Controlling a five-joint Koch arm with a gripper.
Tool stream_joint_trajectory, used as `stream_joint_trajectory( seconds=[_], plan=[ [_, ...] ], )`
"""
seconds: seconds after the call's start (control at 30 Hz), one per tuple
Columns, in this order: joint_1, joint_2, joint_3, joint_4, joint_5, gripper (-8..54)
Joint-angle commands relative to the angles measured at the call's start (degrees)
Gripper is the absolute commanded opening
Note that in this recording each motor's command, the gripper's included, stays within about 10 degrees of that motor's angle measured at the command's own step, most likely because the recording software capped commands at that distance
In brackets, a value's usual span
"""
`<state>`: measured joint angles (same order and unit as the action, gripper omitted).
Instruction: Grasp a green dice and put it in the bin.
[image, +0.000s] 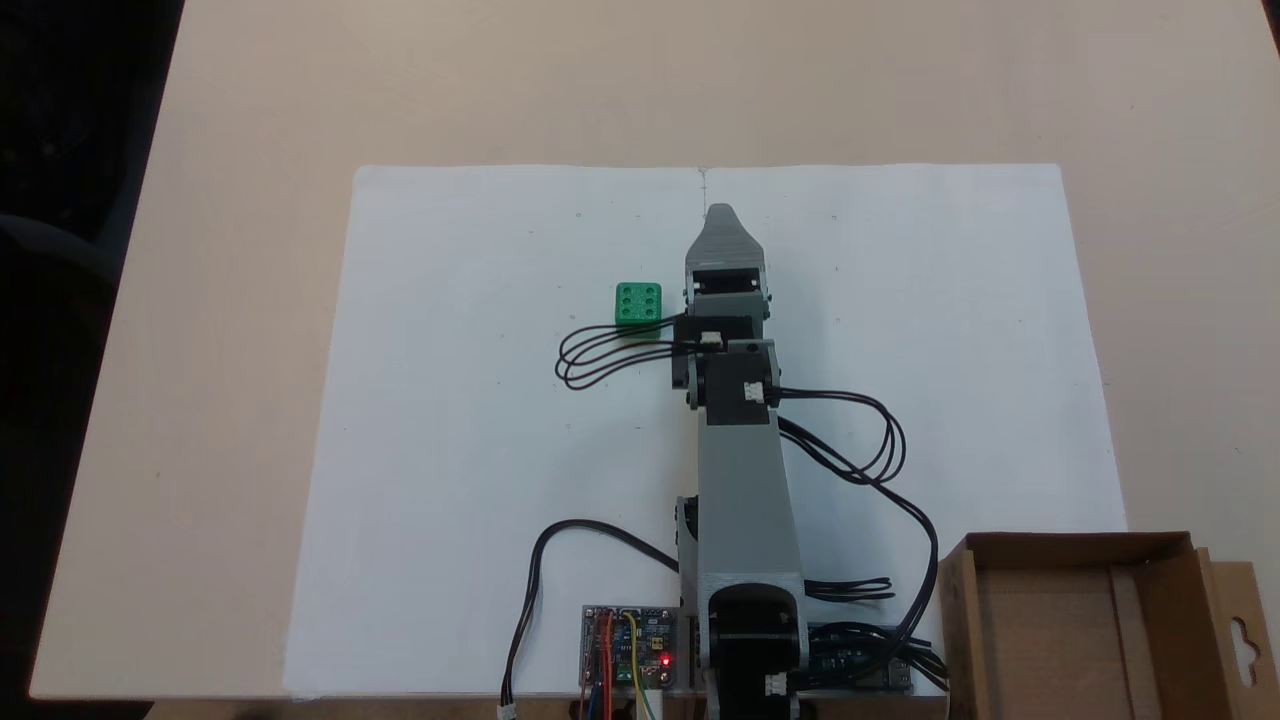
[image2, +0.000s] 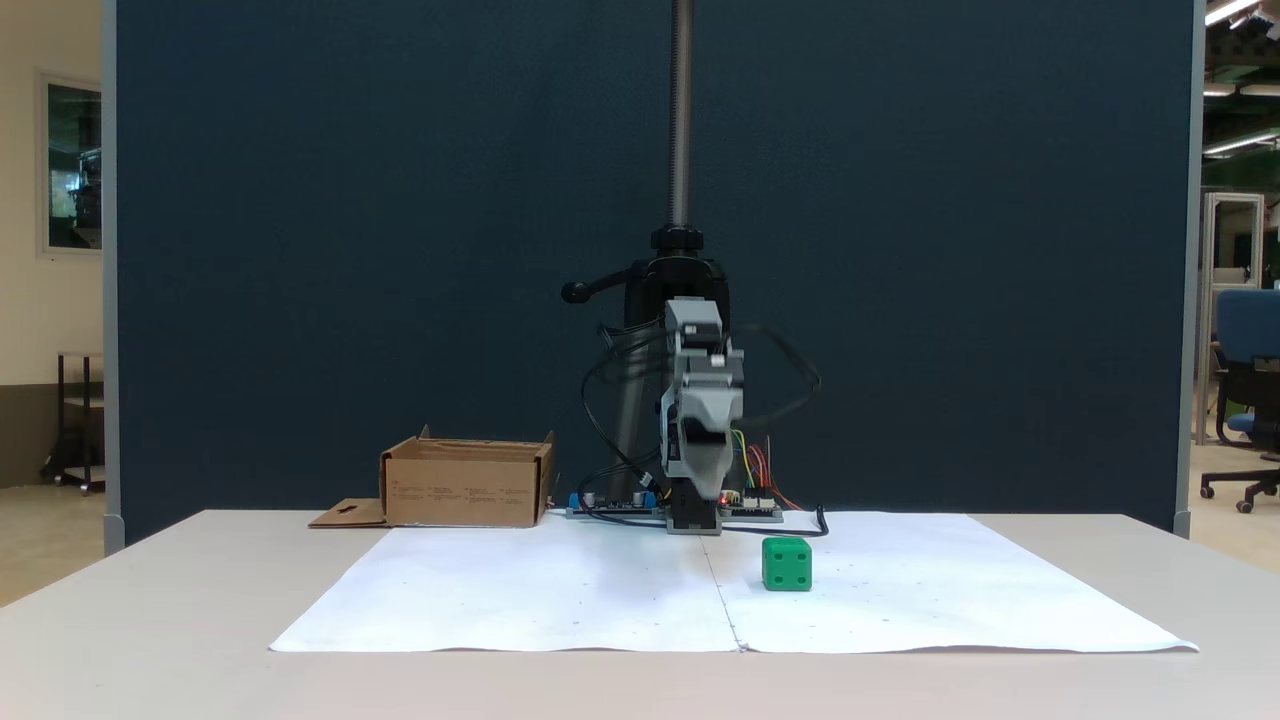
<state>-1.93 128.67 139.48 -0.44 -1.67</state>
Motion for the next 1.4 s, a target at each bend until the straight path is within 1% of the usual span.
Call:
stream_joint_trajectory(
  seconds=[0.0,0.2,0.3,0.43,0.6,0.73,1.13,1.37],
  plan=[
    [-1.1,1.7,-4.7,9.1,-1.8,41.5],
    [-3.4,-4.8,-15.5,27.2,4.7,41.6],
    [-3.6,-10.5,-21.3,35.3,9.3,41.6],
    [-5.8,-13.9,-25.7,46.1,14.9,41.6],
    [-10.9,-17.2,-28.8,47.5,22.0,41.6],
    [-14.6,-20.2,-30.5,47.3,24.9,41.6],
    [-17.8,-33.8,-36.8,46.6,27.1,41.7],
    [-17.8,-37.3,-37.7,45.5,27.2,41.7]
  ],
)
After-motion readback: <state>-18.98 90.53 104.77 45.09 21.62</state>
